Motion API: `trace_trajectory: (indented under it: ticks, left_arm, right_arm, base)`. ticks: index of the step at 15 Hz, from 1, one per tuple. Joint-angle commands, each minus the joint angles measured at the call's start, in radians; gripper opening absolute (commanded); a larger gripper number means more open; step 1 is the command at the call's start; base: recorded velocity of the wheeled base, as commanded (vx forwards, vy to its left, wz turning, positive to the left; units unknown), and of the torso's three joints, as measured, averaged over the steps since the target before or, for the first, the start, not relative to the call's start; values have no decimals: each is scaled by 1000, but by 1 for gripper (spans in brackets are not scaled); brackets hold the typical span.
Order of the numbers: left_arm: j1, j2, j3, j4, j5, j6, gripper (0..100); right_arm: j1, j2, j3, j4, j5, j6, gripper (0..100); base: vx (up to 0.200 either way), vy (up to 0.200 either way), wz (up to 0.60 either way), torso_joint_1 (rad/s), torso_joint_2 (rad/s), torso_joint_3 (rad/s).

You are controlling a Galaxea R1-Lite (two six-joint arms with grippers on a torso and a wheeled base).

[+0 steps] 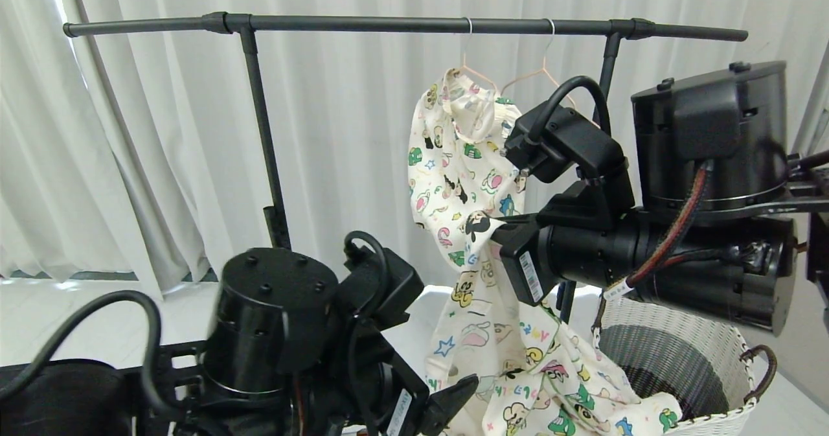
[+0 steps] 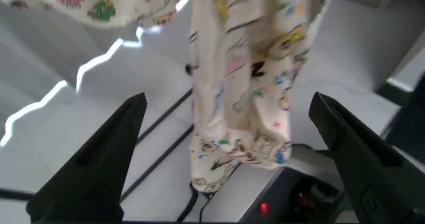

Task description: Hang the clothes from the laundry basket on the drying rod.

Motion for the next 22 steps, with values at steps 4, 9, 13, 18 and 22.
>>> trace_trajectory:
  ticks: [4,9,13,18,22]
  left_arm:
    - [34,119,-14,-5,4,4,100]
    - [48,142,-11,-5,55,4,100]
    - [38,139,5,-5,130,3,0]
    - [34,82,11,-6,250,6,0]
    - [92,-45,-69,4,414,170,0]
  right_arm:
    - [0,-9,16,-7,0,-1,0]
    - [0,-11,23,-15,0,-1,0]
    - [0,-11,28,-20,-2,-2,0]
    - [-1,-11,28,-49,-11,-2,0]
    - [-20,-11,46,-172,-66,-4,0]
  base:
    - [0,0,0,0,0,0]
    - [0,0,0,0,0,0]
    - [0,0,0,0,0,0]
    - [0,0,0,0,0,0]
    - [0,0,0,0,0,0]
